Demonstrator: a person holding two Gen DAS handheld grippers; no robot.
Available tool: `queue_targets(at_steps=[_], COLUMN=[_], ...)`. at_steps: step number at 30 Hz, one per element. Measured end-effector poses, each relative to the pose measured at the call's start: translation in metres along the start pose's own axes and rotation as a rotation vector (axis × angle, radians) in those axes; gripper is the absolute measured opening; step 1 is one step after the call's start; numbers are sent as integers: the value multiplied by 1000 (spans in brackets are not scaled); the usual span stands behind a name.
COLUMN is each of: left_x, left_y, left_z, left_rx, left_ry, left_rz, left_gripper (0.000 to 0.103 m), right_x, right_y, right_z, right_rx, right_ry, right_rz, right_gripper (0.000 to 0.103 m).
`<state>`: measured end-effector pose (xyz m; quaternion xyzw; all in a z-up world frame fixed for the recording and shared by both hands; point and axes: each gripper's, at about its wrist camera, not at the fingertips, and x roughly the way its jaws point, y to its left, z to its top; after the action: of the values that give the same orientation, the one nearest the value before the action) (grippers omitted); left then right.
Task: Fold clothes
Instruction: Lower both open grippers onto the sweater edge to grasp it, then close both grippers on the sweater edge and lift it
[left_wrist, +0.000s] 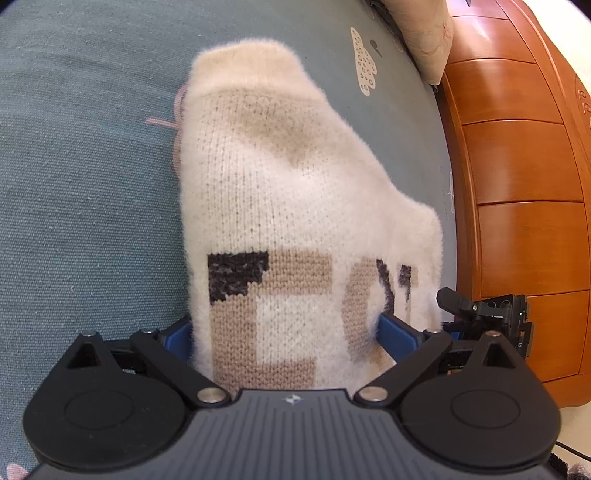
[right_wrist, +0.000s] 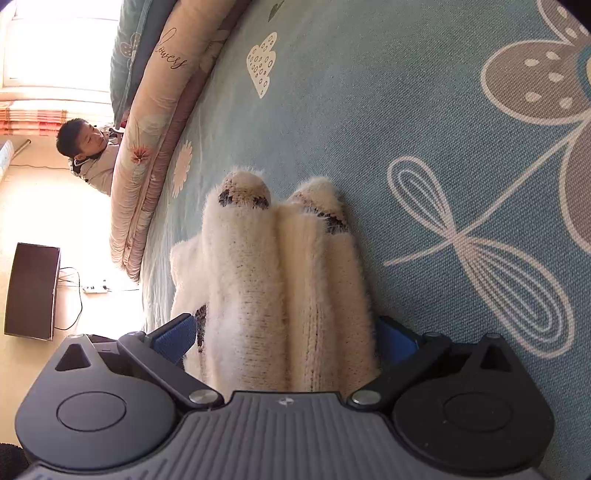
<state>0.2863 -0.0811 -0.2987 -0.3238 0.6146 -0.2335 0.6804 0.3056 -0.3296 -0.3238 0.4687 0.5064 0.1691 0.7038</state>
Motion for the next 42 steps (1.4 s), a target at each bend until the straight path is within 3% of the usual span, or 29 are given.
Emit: queue_targets(at_steps=[7, 13, 15, 23, 34, 39, 42], left_x=[0, 7, 3, 1, -6, 3, 3], left_y=[13, 11, 14, 28, 47, 49, 46], left_z=[-9, 0, -4, -11, -15, -12, -11], left_rx=[-48, -15, -10, -40, -75, -94, -70], left_ry=[49, 76, 68, 35, 42, 47, 57], left_rz=[-58, -71, -76, -135, -249, -322, -314], left_gripper=[97, 97, 92, 89, 86, 86, 84], right_x=[-2, 17, 21, 20, 17, 19, 22], right_y=[-1, 4, 8, 13, 4, -3, -1], right_z=[-23, -2, 1, -9, -9, -7, -5], right_rx=[-10, 1, -20, -95, -36, -28, -39], right_ry=[89, 135, 163, 130, 98, 127, 139], right_rz=[8, 29, 26, 0, 53, 113, 97], right_gripper=[103, 103, 103, 99, 99, 99, 99])
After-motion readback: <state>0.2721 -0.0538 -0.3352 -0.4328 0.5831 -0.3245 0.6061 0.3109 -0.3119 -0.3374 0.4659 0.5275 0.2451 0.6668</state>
